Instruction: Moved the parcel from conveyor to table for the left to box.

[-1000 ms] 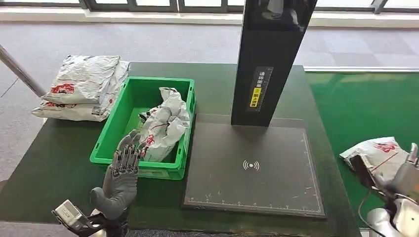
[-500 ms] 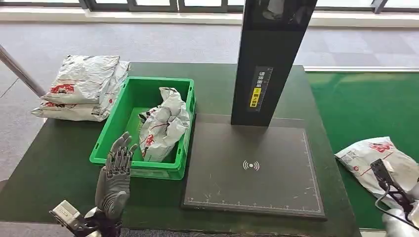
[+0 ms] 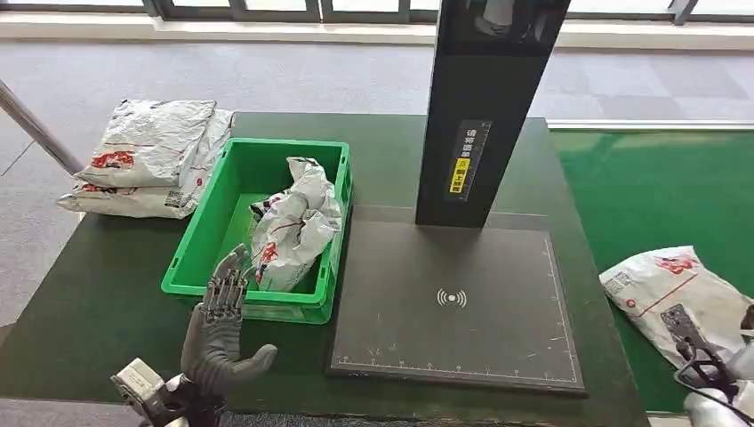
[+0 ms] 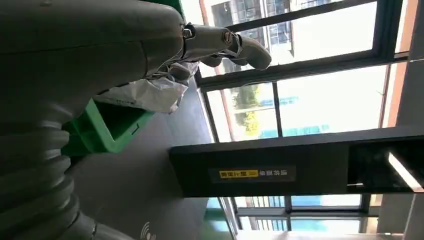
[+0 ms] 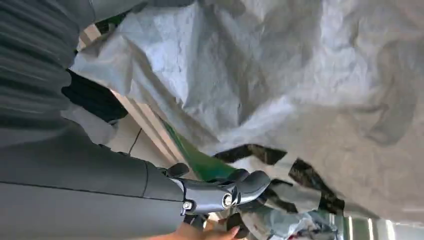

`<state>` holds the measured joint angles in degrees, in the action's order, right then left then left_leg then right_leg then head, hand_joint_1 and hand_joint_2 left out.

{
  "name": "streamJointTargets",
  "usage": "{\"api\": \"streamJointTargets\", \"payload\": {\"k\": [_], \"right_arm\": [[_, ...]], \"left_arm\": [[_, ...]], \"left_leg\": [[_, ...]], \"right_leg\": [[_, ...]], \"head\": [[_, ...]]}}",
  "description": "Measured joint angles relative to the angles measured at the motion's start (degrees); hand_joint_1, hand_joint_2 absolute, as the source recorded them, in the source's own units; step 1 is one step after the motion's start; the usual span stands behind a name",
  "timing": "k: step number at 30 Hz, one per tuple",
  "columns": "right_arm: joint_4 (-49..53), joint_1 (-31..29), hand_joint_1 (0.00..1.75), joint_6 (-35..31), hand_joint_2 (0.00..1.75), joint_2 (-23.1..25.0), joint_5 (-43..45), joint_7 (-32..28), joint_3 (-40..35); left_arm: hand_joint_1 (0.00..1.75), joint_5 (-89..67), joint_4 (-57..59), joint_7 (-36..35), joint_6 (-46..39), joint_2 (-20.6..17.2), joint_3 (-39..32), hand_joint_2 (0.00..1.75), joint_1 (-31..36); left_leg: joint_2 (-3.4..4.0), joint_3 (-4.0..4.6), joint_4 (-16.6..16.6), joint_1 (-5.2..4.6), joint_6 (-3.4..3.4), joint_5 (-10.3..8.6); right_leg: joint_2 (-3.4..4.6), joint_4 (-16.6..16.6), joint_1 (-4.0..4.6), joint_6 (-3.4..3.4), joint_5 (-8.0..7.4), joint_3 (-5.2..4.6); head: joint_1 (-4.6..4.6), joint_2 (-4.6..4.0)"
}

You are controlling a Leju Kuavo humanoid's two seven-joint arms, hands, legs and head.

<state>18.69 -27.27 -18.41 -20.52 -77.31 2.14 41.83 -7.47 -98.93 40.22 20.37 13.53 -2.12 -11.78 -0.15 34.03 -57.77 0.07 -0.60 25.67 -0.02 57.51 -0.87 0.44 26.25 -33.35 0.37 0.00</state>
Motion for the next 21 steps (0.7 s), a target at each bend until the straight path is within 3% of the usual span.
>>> {"api": "streamJointTargets", "payload": {"k": [18, 21], "right_arm": [[-1.64, -4.61, 1.75, 13.68, 1.75, 4.2, -6.36, 4.8, 0.17], [-1.64, -5.02, 1.75, 12.71, 1.75, 4.88, -7.8, 4.99, 0.17]], "left_arm": [[0.0, -0.5, 1.88, -1.03, 0.18, 0.26, -0.13, 1.75, 0.93], [0.0, -0.52, 1.86, -1.35, 0.2, 0.55, -0.48, 1.75, 0.9]], "left_leg": [[0.05, -0.21, 0.0, 0.07, 0.0, 0.0], [0.05, -0.26, 0.0, 0.08, -0.01, 0.0]], "right_leg": [[0.11, -0.01, 0.09, 0.0, -0.01, 0.22], [0.1, -0.01, 0.1, 0.0, 0.0, 0.28]], "head": [[0.02, 0.0], [0.0, 0.0]]}}
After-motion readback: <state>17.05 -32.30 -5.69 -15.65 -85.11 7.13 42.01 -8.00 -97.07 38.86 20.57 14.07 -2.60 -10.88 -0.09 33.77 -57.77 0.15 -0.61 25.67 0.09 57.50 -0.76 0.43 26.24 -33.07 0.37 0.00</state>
